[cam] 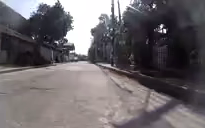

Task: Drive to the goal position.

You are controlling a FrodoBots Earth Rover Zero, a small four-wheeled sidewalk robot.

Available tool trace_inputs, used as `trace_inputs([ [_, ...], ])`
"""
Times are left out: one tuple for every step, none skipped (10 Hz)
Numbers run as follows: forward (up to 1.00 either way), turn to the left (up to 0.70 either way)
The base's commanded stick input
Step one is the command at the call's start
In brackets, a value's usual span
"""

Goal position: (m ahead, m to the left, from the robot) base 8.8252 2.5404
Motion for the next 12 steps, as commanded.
trace_inputs([
  [1.00,0.00],
  [1.00,0.00],
  [1.00,0.00],
  [1.00,0.00],
  [1.00,0.00],
  [1.00,0.00],
  [1.00,0.00],
  [1.00,0.00],
  [1.00,0.00],
  [1.00,0.00],
  [1.00,0.00],
  [1.00,0.00],
])
